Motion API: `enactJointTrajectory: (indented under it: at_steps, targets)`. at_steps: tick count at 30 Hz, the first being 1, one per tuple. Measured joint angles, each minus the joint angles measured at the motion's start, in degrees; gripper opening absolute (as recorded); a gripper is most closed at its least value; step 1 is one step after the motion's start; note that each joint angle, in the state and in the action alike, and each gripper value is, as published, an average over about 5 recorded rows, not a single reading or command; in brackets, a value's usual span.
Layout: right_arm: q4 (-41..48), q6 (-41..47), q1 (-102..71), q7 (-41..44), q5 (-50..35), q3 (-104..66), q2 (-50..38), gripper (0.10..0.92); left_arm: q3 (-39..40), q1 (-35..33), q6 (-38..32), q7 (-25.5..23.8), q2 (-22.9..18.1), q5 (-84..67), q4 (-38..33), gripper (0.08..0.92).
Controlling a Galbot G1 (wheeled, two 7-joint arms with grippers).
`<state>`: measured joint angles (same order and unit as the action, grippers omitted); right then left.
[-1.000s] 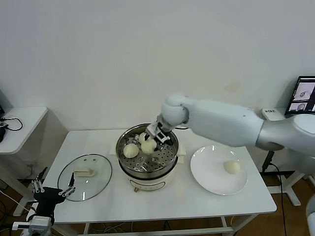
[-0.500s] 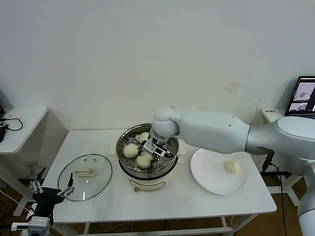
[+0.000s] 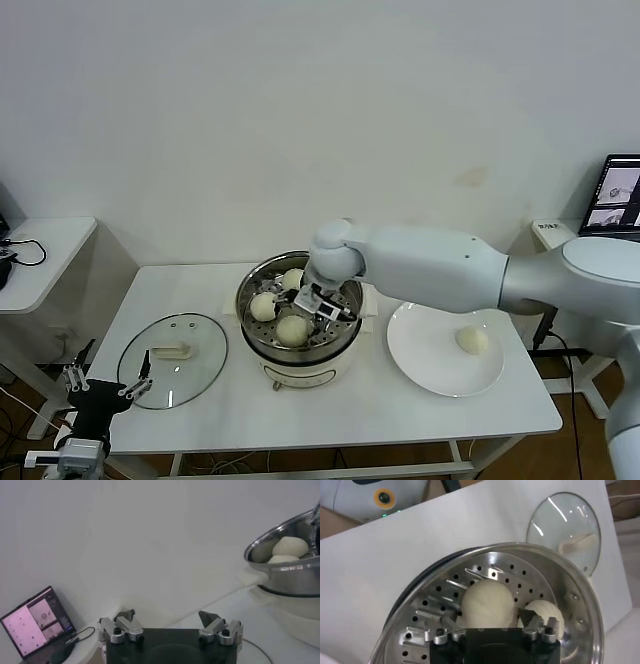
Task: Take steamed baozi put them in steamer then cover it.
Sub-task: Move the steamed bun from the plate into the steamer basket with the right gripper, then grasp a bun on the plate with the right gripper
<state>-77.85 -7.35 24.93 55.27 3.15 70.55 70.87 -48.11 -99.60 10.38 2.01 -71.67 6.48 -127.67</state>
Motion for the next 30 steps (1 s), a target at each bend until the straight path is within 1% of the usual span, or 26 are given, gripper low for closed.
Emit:
enactJointTrajectory:
  at_steps: [8, 14, 22, 30]
  targets:
    - [-1.0, 1.7, 1.8, 1.3, -1.0, -2.5, -2.6, 0.823, -0.2, 0.0, 0.0, 0.0, 0.8, -0.2, 0.0, 0.823]
    - [-2.1, 6.8, 3.6, 3.9, -3.1, -5.2, -7.3, 0.823, -0.1, 0.4, 0.1, -0.1, 1.5, -0.4, 0.0, 0.823]
    - [-4.2, 15.5, 3.1, 6.3, -4.9, -8.8, -17.7, 0.823, 0.7, 0.9, 0.1, -0.2, 2.6, -0.6, -0.1, 0.823]
    - [-4.8, 18.6, -2.6, 7.9, -3.0, -14.0, -30.3, 0.823, 1.8, 1.3, 0.1, -0.2, 3.0, -0.4, 0.1, 0.823]
